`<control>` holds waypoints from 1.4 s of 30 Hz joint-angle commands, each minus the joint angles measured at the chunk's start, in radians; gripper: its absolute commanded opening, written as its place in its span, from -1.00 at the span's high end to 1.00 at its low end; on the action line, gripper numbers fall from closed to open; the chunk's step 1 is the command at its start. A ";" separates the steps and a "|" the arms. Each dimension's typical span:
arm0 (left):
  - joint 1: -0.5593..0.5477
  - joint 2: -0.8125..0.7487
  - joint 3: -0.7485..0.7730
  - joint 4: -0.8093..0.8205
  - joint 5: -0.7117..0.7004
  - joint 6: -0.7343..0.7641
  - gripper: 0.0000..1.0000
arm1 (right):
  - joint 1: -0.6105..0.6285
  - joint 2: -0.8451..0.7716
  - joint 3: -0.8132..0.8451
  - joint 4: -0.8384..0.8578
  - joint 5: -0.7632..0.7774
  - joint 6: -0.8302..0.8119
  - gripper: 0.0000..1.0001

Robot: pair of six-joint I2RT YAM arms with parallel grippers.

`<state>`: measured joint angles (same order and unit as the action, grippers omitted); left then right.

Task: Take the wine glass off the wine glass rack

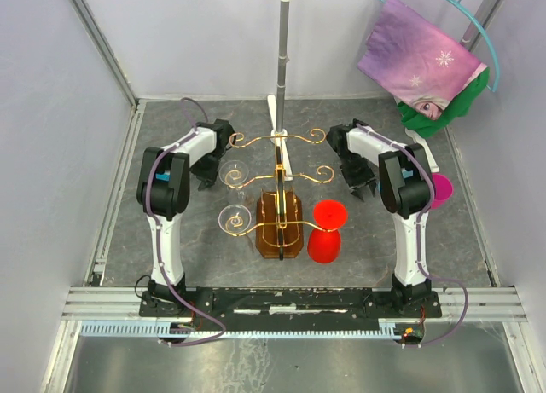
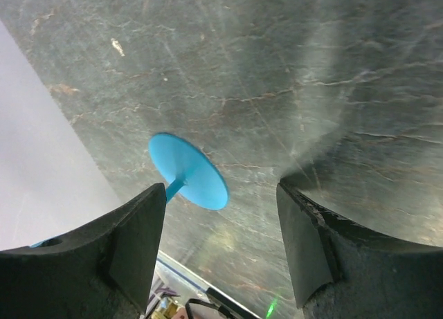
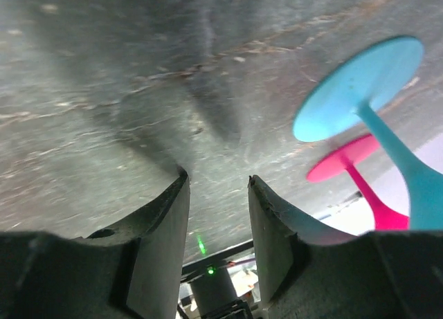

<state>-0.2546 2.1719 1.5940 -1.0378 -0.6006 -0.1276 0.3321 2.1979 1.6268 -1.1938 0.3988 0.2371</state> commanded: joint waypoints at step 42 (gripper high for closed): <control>0.067 -0.358 0.484 0.052 0.362 -0.163 -0.48 | -0.045 -0.450 0.601 -0.093 -0.400 0.067 0.20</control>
<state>-0.1909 1.9217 2.0930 -0.9730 -0.2314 -0.2150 0.2878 1.8606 2.1605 -1.2514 0.0242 0.2684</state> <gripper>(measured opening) 0.775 0.399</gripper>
